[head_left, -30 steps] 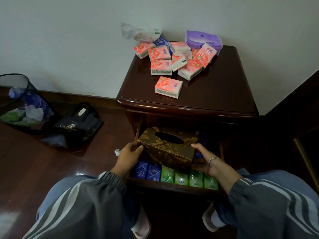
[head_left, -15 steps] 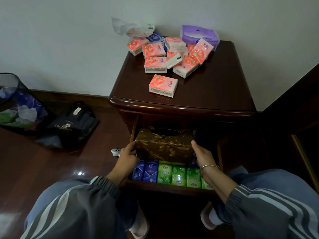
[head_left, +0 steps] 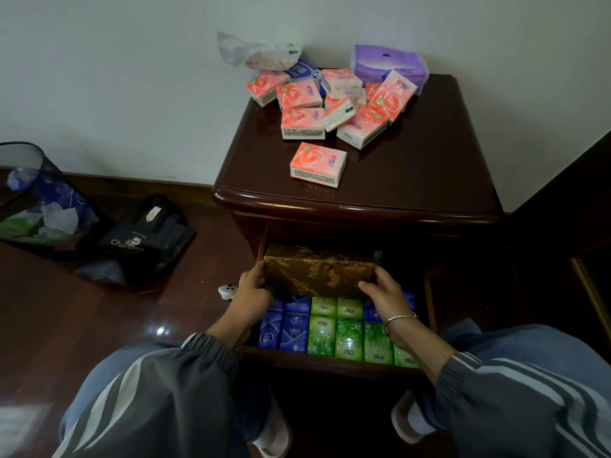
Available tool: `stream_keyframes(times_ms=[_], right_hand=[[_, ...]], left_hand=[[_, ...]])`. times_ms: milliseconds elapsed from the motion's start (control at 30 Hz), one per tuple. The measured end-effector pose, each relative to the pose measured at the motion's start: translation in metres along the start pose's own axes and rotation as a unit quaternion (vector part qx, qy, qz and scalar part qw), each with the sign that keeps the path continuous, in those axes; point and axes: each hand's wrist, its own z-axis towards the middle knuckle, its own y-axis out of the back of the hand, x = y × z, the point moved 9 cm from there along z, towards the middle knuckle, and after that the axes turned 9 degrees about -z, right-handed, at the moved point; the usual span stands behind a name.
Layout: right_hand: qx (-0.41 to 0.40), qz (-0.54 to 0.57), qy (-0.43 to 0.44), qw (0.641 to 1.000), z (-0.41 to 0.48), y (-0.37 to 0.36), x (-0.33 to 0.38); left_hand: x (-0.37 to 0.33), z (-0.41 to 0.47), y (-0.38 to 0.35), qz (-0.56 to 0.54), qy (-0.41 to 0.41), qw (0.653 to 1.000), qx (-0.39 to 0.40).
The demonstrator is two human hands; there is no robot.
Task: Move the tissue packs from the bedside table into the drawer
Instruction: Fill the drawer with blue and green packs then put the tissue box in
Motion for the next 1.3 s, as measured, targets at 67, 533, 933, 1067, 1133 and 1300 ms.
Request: stream_keyframes(times_ms=[67, 533, 933, 1067, 1133, 1300], right_hand=[[0.005, -0.005, 0.006, 1.000, 0.004, -0.001, 0.003], [0.054, -0.140, -0.060, 0.987, 0.028, 0.000, -0.015], [0.001, -0.012, -0.032, 0.999, 0.014, -0.004, -0.012], [0.037, -0.029, -0.035, 0.998, 0.019, -0.015, -0.020], [0.035, -0.049, -0.034, 0.998, 0.023, -0.014, -0.022], [0.009, -0.080, -0.029, 0.996, 0.029, -0.006, -0.024]], left_hand=[[0.001, 0.004, -0.001, -0.006, 0.004, 1.000, -0.003], [0.000, 0.016, -0.017, -0.045, 0.006, 0.999, -0.010], [-0.005, 0.021, -0.019, -0.010, -0.014, 1.000, -0.020], [0.001, 0.023, -0.010, -0.015, 0.020, 0.999, -0.036], [0.003, 0.024, -0.009, -0.010, 0.030, 0.999, -0.033], [0.000, 0.030, -0.003, 0.059, 0.007, 0.996, -0.069]])
